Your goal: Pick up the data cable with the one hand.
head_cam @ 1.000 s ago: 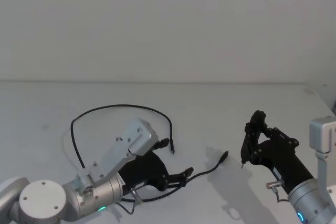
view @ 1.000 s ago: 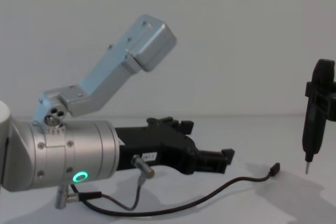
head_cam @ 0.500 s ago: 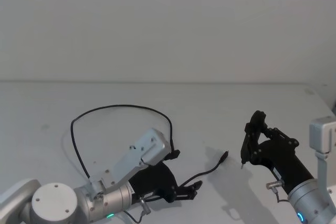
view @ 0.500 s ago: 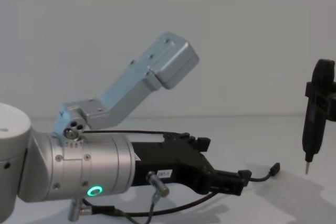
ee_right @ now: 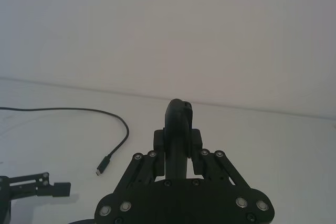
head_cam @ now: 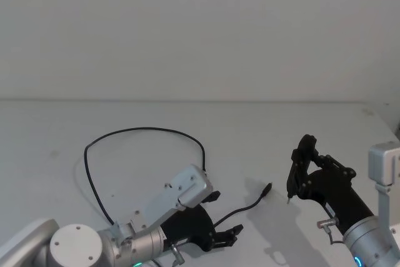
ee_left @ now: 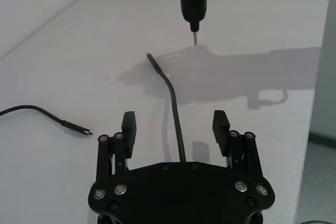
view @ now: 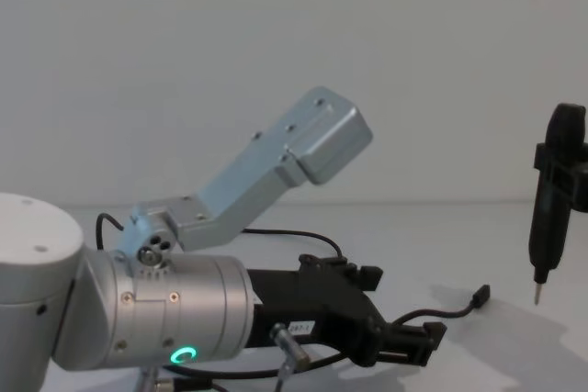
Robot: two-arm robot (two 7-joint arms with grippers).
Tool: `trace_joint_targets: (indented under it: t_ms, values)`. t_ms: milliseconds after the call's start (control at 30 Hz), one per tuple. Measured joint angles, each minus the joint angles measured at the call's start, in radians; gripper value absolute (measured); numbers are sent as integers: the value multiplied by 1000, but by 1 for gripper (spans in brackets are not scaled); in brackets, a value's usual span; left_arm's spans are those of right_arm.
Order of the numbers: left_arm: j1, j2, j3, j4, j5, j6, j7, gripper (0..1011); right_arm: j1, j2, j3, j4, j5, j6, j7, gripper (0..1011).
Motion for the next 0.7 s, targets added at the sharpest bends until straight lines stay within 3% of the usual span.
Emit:
trace_joint_targets:
  t_ms: [300, 367, 433, 533, 600, 700]
  values:
    - [-2, -16, 11, 20, 21, 6, 0, 684, 0, 0, 0, 0, 0, 0, 0, 279]
    - [-2, -20, 14, 24, 25, 6, -2, 557, 0, 0, 0, 0, 0, 0, 0, 279]
    - [-2, -21, 15, 25, 26, 6, -3, 540, 0, 0, 0, 0, 0, 0, 0, 279]
    - [-2, -26, 17, 32, 33, 6, -4, 456, 0, 0, 0, 0, 0, 0, 0, 279]
    - [-2, -28, 18, 34, 35, 6, -5, 336, 0, 0, 0, 0, 0, 0, 0, 279]
    - [-1, -32, 18, 38, 39, 5, -5, 281, 0, 0, 0, 0, 0, 0, 0, 279]
